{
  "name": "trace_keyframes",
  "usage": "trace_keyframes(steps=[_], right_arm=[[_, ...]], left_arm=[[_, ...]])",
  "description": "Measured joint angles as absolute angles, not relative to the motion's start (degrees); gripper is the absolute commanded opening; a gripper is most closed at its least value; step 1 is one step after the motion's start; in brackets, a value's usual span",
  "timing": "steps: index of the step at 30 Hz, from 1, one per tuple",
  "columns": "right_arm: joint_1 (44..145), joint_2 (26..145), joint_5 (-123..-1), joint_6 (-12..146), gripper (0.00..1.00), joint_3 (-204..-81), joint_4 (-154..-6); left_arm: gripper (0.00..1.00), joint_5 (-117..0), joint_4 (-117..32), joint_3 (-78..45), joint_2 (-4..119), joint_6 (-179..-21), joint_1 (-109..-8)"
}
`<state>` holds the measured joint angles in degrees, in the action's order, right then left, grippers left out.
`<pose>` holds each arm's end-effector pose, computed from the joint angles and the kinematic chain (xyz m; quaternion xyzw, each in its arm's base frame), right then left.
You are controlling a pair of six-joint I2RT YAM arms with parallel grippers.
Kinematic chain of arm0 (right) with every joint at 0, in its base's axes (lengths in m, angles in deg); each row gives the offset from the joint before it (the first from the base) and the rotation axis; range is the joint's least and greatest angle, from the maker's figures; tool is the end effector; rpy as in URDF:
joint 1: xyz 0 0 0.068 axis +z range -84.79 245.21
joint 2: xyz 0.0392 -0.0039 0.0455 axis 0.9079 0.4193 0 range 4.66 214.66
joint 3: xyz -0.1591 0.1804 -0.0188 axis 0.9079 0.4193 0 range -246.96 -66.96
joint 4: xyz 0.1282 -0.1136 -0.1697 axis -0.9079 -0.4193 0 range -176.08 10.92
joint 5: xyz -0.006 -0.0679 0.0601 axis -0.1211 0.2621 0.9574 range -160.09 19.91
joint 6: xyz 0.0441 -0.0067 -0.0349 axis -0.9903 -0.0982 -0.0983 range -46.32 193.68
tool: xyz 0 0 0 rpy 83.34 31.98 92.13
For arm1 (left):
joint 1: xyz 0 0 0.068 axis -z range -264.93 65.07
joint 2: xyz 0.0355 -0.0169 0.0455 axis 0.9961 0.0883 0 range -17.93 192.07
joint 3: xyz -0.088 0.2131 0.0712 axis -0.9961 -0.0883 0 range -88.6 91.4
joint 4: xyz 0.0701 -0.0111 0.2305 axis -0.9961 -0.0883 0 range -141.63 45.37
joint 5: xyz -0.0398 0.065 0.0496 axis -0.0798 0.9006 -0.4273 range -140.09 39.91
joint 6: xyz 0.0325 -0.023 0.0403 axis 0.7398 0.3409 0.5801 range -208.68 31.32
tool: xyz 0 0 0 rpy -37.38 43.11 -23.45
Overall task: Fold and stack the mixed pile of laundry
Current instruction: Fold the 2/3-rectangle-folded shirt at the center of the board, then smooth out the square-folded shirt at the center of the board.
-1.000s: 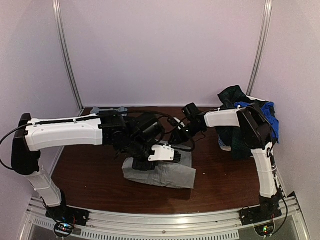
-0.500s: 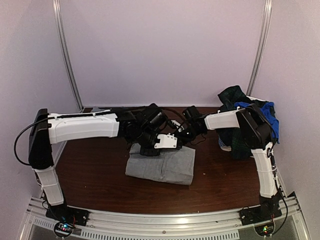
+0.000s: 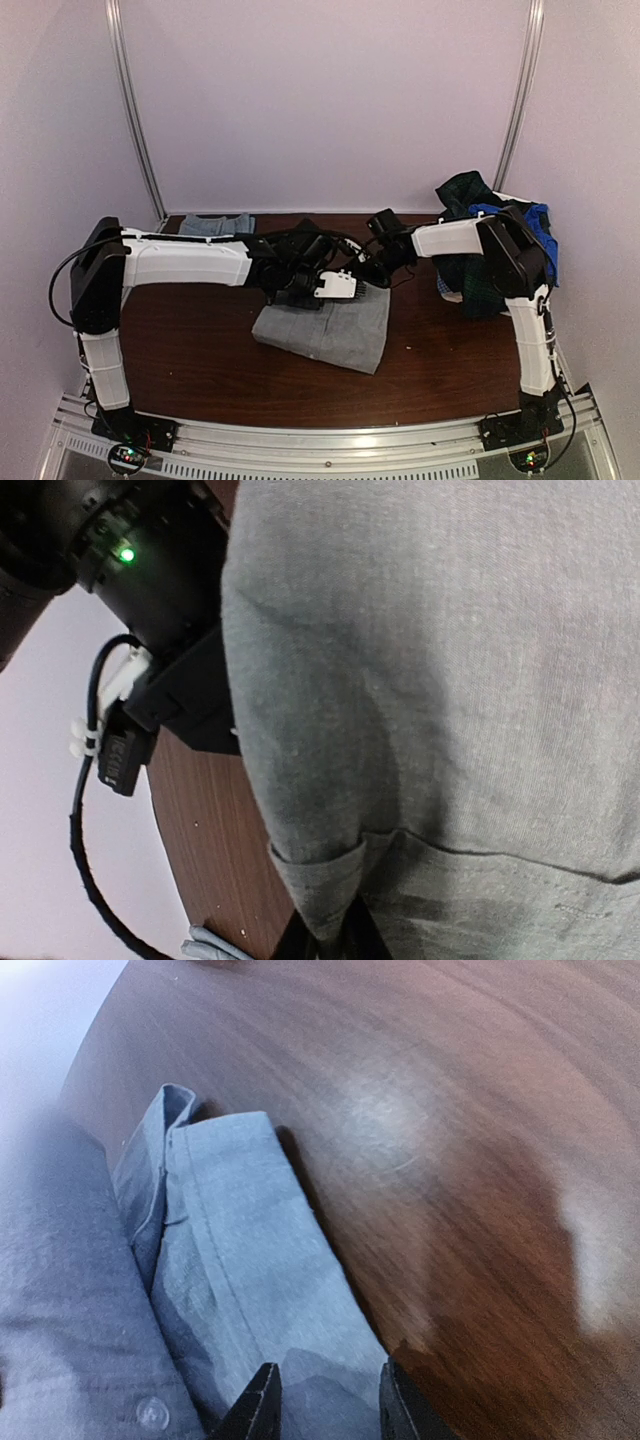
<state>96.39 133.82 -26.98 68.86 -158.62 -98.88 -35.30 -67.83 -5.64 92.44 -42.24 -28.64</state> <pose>0.3583 0.2484 0.1180 -0.3042 0.8453 0.4162 0.1400 0.2289 -0.3251 0.1940 0.7023 0.6168 0.0920 0.3434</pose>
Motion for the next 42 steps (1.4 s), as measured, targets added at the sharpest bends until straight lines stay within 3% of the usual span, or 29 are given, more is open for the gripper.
trace_keyframes(steps=[4, 6, 9, 15, 21, 27, 30, 35, 42], right_arm=[[94.4, 131.75, -31.24, 67.92, 0.39, -159.78, -100.93], [92.92, 130.08, -33.17, 67.48, 0.41, -160.93, -101.37], [91.23, 126.17, -35.11, 67.09, 0.42, -161.74, -101.61], [90.66, 116.88, -36.49, 66.81, 0.5, -159.1, -100.51], [90.71, 107.33, -36.01, 65.8, 0.56, -147.89, -98.26], [90.47, 106.54, -32.03, 64.97, 0.67, -139.62, -97.02], [90.47, 106.57, -29.71, 64.53, 0.67, -136.3, -96.91], [90.56, 108.56, -27.81, 66.32, 0.58, -137.31, -97.83], [91.6, 118.35, -26.61, 70.19, 0.28, -141.87, -99.47]], left_arm=[[0.18, -34.18, -66.19, -7.15, 92.79, -41.94, -29.6], [0.32, -33.7, -65.32, -7.24, 92.79, -42.07, -30.19], [0.42, -32.48, -64.09, -7.21, 92.79, -43.51, -31.33], [0.48, -32.79, -63.79, -7.5, 90.91, -52.06, -36.53], [0.58, -38.07, -61.45, -16.57, 78.27, -69.63, -46.06], [0.58, -52.76, -54.5, -26.51, 71.45, -89.93, -52.93], [0.58, -58.69, -51.53, -33.09, 71.19, -97.74, -55.0], [0.59, -65.11, -49.89, -36.76, 73.01, -106.17, -55.64], [0.53, -70.4, -45.45, -35.02, 80.68, -111.68, -55.81]])
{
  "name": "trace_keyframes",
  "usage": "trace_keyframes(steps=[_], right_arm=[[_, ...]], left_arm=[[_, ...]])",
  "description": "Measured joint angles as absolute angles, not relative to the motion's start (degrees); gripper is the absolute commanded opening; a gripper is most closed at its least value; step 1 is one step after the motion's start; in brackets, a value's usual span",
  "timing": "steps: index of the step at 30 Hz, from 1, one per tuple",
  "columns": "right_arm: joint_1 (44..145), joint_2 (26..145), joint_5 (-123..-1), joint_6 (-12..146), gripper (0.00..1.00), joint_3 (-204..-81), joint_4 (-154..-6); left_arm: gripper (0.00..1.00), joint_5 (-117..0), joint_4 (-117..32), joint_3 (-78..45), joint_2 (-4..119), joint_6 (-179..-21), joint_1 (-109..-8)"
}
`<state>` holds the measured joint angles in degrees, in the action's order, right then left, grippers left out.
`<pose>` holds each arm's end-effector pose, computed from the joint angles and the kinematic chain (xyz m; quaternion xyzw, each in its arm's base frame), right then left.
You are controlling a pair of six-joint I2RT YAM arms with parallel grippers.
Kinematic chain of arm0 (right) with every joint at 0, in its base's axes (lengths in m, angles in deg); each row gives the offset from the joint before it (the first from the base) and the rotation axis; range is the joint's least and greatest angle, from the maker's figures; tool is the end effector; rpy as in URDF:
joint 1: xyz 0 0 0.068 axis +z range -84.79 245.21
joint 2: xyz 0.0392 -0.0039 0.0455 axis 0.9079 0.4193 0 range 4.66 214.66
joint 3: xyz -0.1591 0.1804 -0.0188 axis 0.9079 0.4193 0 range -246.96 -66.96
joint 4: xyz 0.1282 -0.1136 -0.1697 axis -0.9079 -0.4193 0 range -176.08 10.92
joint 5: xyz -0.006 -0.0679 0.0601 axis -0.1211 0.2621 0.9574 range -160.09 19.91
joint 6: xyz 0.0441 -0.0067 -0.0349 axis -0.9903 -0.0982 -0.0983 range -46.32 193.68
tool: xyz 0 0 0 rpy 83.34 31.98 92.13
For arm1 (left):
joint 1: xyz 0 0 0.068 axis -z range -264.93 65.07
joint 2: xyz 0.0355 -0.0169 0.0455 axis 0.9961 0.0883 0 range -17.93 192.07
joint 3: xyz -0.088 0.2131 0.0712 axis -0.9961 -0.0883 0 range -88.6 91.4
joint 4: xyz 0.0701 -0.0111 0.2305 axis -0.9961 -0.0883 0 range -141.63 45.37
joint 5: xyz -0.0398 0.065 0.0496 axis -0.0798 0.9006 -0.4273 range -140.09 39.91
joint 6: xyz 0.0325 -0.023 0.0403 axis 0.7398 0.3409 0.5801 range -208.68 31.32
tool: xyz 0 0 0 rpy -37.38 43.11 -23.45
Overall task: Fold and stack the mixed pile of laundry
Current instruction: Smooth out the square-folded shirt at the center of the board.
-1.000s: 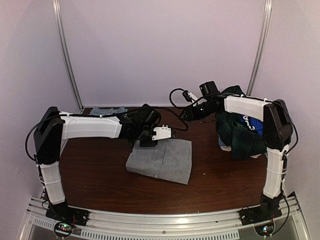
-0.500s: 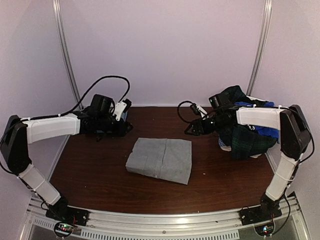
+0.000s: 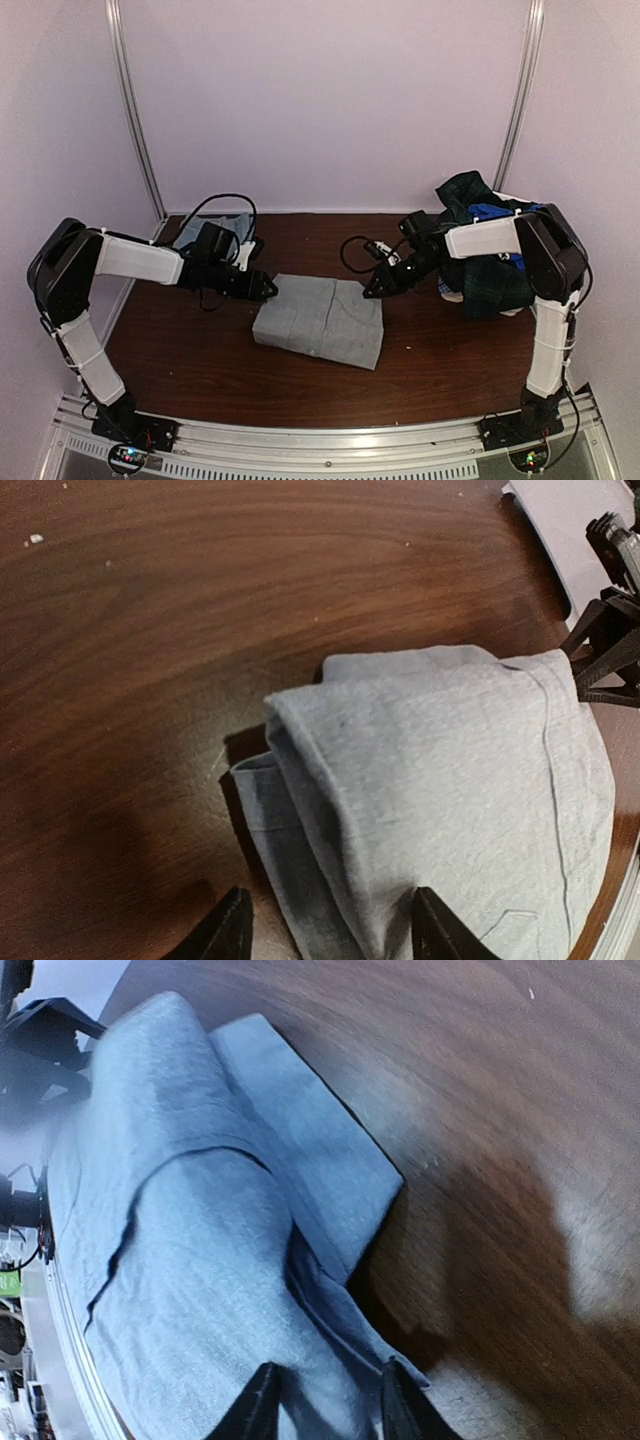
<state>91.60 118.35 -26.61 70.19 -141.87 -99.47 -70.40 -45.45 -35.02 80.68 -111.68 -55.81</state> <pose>0.3256 0.1920 0.1441 -0.2743 0.8581 0.4087 0.1465 0.2835 -0.1737 0.1469 0.1149 0.9073 -0.3094 0.2605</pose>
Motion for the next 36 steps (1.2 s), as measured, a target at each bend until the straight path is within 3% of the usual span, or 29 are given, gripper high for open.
trace_keyframes(steps=[3, 9, 18, 26, 29, 36], right_arm=[[91.85, 120.88, -27.55, 71.26, 0.15, -142.16, -100.62], [92.09, 123.35, -29.78, 71.9, 0.0, -144.17, -101.21], [92.74, 123.55, -31.77, 71.99, 0.0, -144.8, -101.3], [92.85, 119.59, -33.17, 72.2, 0.0, -144.93, -102.02], [92.85, 119.51, -33.34, 72.27, 0.0, -145.37, -102.2], [92.87, 119.51, -34.04, 72.25, 0.0, -145.35, -102.5]], left_arm=[[0.46, -71.56, -44.38, -34.71, 84.15, -113.3, -55.85], [0.24, -73.33, -41.25, -34.53, 87.26, -115.33, -55.88], [0.56, -75.19, -35.29, -34.49, 87.74, -115.92, -55.92], [0.57, -75.1, -33.14, -30.58, 90.08, -115.77, -55.98], [0.49, -75.82, -31.75, -28.15, 92.5, -115.79, -55.98], [0.11, -76.83, -30.46, -27.96, 94.36, -116.01, -56.07]])
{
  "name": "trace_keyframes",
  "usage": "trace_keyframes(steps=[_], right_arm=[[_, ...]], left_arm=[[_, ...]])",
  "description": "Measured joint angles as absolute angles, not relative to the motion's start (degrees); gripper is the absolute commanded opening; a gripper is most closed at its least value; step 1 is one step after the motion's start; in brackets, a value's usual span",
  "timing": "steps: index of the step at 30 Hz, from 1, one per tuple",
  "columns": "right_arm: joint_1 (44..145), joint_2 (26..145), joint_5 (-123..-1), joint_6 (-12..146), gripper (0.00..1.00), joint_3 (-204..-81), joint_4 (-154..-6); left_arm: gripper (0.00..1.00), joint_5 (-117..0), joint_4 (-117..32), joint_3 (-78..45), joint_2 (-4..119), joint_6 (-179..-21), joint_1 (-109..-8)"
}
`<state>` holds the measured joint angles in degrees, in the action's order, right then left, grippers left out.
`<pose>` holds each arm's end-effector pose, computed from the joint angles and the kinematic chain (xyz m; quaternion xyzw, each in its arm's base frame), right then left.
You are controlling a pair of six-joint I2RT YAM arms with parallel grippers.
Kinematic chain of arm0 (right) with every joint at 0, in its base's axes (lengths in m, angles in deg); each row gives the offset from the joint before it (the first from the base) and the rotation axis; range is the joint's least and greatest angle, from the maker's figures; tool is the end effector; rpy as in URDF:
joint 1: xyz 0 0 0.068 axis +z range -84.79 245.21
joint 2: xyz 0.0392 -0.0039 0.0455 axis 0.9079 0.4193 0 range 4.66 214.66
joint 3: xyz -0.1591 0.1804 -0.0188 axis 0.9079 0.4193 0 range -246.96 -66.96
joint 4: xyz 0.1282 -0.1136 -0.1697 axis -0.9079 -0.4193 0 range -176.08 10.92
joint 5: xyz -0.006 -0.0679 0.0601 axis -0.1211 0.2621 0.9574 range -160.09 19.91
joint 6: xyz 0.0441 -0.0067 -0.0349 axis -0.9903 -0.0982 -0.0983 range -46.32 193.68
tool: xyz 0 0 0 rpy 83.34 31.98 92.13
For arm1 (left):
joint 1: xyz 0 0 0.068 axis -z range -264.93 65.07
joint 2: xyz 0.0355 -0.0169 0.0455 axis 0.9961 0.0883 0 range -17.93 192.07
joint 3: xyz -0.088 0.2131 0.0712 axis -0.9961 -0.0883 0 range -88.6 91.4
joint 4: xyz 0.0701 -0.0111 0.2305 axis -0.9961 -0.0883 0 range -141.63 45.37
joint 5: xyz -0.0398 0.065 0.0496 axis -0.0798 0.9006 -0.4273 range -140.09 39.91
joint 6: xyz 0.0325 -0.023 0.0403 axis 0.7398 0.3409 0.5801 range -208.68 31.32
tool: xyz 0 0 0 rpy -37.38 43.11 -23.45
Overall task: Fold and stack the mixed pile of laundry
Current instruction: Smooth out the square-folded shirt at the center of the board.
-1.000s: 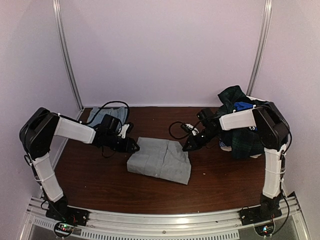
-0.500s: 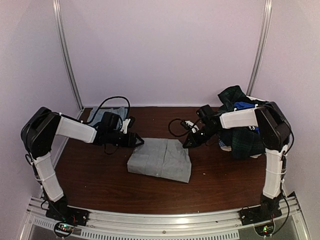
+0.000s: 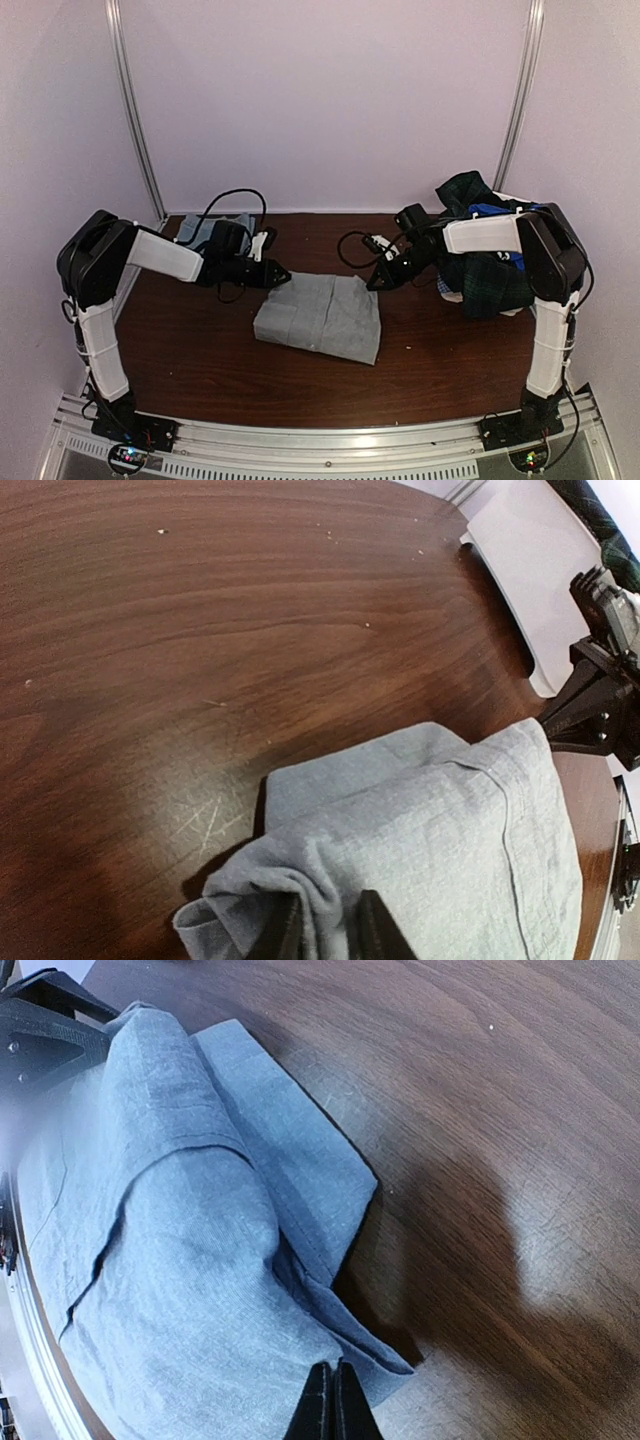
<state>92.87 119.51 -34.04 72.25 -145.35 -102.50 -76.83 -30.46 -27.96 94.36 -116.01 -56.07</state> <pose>0.3306 0.1996 0.1473 -0.2867 0.8760 0.3513 0.1641 0.3242 -0.1991 0.1231 0.1140 0.8710 -0.3857 0.2820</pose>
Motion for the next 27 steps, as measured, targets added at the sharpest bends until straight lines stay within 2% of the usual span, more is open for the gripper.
trace_keyframes(steps=[2, 3, 14, 20, 27], right_arm=[[92.87, 119.51, -34.19, 72.25, 0.0, -145.28, -102.46], [92.87, 119.46, -34.24, 72.25, 0.0, -145.22, -102.42], [93.35, 114.65, -35.64, 72.05, 0.0, -145.44, -101.8], [93.35, 119.11, -38.0, 72.23, 0.0, -150.31, -101.06], [93.81, 126.28, -40.09, 71.77, 0.0, -150.42, -96.12]], left_arm=[[0.01, -76.37, -30.11, -29.25, 93.22, -116.14, -56.09], [0.0, -75.93, -30.15, -29.99, 92.35, -116.14, -56.09], [0.0, -70.51, -33.49, -31.1, 82.36, -113.6, -56.07], [0.0, -66.23, -35.33, -27.82, 87.61, -111.99, -56.42], [0.0, -62.62, -33.89, -26.32, 97.03, -111.92, -56.55]])
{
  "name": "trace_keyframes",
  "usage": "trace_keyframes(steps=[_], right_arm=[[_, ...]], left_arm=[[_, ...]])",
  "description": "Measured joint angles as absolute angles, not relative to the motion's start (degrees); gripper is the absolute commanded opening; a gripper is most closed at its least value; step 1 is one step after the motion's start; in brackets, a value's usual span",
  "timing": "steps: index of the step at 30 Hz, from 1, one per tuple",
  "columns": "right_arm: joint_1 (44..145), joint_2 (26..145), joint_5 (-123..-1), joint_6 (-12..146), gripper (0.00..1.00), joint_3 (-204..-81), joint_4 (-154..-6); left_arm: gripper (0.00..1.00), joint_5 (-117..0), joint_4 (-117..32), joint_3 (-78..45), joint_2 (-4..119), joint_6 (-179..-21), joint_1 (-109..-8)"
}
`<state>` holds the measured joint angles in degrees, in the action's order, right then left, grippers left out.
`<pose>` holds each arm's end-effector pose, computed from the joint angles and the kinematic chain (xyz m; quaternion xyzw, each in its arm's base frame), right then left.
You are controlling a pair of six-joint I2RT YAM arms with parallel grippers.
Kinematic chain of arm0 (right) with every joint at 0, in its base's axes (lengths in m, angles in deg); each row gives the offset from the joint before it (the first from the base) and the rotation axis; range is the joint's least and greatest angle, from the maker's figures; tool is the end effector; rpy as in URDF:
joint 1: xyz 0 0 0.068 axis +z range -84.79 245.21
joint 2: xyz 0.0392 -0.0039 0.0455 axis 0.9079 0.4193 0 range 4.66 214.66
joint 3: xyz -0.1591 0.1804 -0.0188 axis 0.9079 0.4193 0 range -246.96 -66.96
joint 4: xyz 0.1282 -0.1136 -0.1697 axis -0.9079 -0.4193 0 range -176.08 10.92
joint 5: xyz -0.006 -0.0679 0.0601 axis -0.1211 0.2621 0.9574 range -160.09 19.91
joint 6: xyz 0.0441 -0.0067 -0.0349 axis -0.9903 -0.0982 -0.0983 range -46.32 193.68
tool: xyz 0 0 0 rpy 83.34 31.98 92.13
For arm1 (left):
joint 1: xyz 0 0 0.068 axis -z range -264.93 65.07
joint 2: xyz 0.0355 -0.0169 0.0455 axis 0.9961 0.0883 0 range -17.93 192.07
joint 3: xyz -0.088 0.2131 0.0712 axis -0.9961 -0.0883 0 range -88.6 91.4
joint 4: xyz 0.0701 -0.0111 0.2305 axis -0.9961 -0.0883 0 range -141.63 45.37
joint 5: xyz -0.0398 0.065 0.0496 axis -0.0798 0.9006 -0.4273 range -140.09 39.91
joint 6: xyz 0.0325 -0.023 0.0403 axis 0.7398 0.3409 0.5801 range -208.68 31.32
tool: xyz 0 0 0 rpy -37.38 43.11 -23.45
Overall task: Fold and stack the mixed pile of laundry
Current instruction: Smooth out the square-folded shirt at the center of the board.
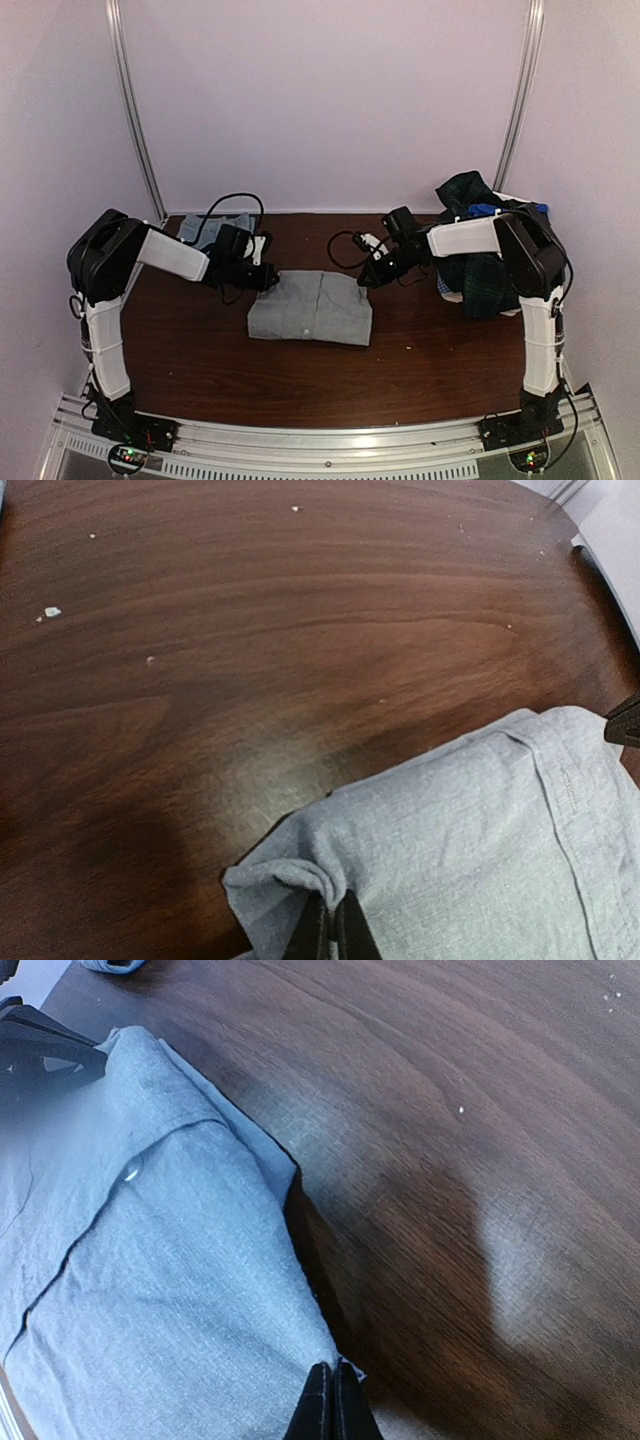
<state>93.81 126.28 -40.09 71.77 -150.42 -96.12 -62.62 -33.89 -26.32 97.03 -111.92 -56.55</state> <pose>0.3553 0.2163 0.1308 -0.2881 0.8790 0.3143 0.2137 0.3341 -0.1903 0.1067 0.0851 0.9050 -0.2661 0.3210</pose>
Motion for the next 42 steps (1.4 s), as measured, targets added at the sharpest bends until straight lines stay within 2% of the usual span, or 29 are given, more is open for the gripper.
trace_keyframes(steps=[9, 19, 23, 32, 33, 34, 36, 39, 40, 41, 42], right_arm=[[93.97, 128.31, -40.58, 71.77, 0.0, -151.69, -95.73], [95.5, 115.48, -40.84, 71.55, 0.0, -149.33, -97.43], [95.5, 116.18, -40.79, 71.68, 0.0, -151.1, -97.8], [95.47, 128.47, -44.31, 71.99, 0.0, -156.89, -96.86], [95.54, 129.93, -44.66, 71.96, 0.0, -156.93, -96.19], [95.65, 130.22, -44.73, 71.96, 0.08, -156.96, -96.03], [95.8, 131.02, -45.49, 71.94, 0.31, -157.02, -95.38], [95.52, 130.87, -48.44, 71.26, 0.57, -157.52, -95.9], [95.3, 130.59, -49.25, 71.07, 0.64, -157.7, -95.97], [95.12, 129.98, -49.91, 70.91, 0.71, -157.7, -96.25], [94.99, 129.25, -50.41, 70.37, 0.78, -157.68, -96.58]], left_arm=[[0.0, -62.53, -30.92, -26.54, 98.78, -111.86, -56.51], [0.0, -61.48, -31.09, -33.09, 84.68, -111.29, -56.58], [0.0, -59.39, -30.87, -33.38, 81.22, -110.41, -56.58], [0.0, -55.23, -32.27, -28.24, 93.77, -109.82, -56.82], [0.02, -54.86, -32.34, -27.96, 94.86, -110.02, -56.75], [0.07, -54.49, -32.49, -27.58, 95.72, -110.24, -56.71], [0.21, -53.79, -32.71, -26.69, 96.63, -110.54, -56.71], [0.49, -50.93, -33.38, -26.05, 96.39, -110.52, -57.14], [0.62, -49.9, -34.0, -26.23, 95.82, -110.89, -57.51], [0.87, -48.94, -34.57, -26.73, 94.62, -110.7, -57.8], [0.93, -48.15, -35.02, -27.41, 93.11, -110.37, -57.97]])
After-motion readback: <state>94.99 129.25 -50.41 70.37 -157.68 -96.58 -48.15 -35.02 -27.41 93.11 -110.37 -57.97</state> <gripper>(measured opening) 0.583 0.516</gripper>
